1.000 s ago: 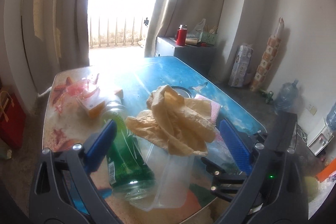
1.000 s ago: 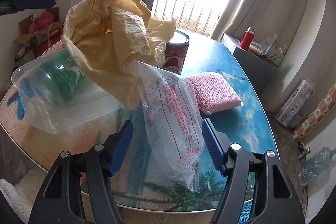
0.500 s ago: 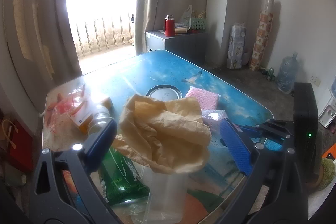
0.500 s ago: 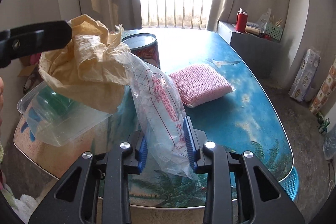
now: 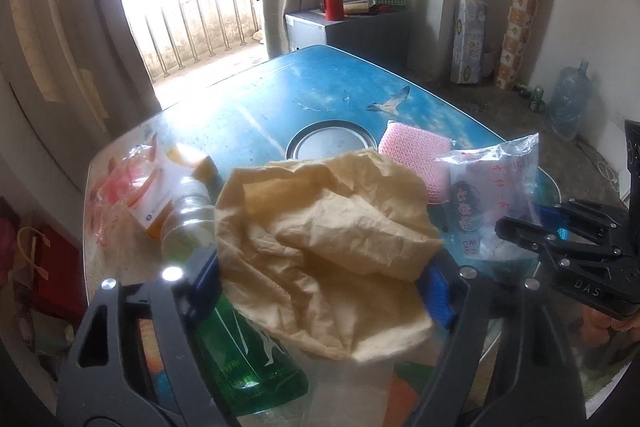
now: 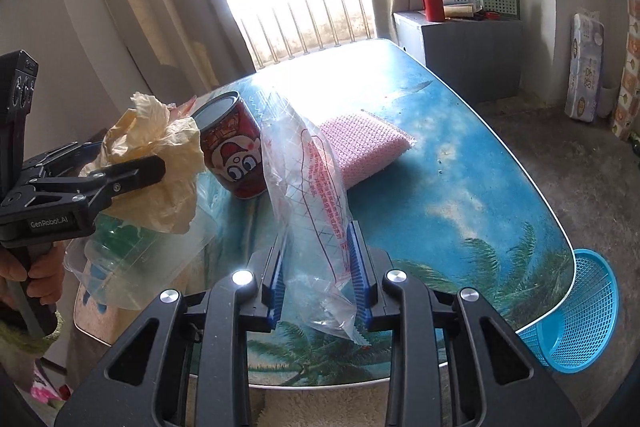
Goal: Collect trash
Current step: 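Grasp the crumpled brown paper with the left tool while the right tool grasps the clear plastic bag, then carry the paper and plastic bag with both tools over the blue wastebasket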
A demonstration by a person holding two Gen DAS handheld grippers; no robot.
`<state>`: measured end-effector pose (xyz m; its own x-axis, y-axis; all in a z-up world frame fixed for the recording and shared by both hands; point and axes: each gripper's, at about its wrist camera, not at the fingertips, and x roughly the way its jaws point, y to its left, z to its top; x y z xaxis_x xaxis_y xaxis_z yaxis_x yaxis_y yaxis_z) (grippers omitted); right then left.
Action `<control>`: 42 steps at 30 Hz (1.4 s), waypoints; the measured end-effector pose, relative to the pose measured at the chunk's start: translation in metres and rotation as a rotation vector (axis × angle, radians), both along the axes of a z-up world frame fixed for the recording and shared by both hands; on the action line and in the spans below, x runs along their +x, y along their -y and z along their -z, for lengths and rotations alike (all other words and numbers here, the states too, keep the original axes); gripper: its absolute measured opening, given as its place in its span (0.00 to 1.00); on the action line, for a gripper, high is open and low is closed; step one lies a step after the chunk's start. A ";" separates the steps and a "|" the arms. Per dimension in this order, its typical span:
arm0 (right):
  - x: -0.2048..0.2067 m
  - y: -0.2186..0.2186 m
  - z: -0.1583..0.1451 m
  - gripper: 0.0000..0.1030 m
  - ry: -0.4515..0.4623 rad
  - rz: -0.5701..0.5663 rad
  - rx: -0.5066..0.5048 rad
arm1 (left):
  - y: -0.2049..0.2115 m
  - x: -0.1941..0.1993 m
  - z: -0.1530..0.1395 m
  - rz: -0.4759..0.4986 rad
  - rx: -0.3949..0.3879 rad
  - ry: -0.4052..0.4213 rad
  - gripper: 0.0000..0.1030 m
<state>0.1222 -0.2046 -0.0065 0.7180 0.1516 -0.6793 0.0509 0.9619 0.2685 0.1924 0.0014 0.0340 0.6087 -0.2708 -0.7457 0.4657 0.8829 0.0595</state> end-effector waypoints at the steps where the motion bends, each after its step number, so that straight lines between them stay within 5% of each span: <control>1: 0.000 0.001 0.000 0.27 0.001 0.001 0.003 | -0.001 0.001 0.001 -0.002 -0.003 -0.009 0.64; 14: 0.000 0.012 0.006 0.26 0.001 0.021 0.039 | -0.010 0.006 -0.006 -0.022 -0.087 -0.036 0.15; 31: -0.021 0.034 -0.012 0.14 0.089 0.044 0.150 | -0.034 -0.020 -0.064 -0.036 -0.297 0.092 0.10; 42: -0.066 0.070 -0.028 0.13 0.187 0.091 0.260 | 0.012 -0.054 -0.083 0.083 -0.338 0.116 0.09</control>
<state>0.0558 -0.2748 0.0217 0.8453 0.2324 -0.4811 0.0598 0.8537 0.5174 0.1388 -0.0110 0.1171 0.6497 -0.5422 -0.5328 0.5435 0.8214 -0.1730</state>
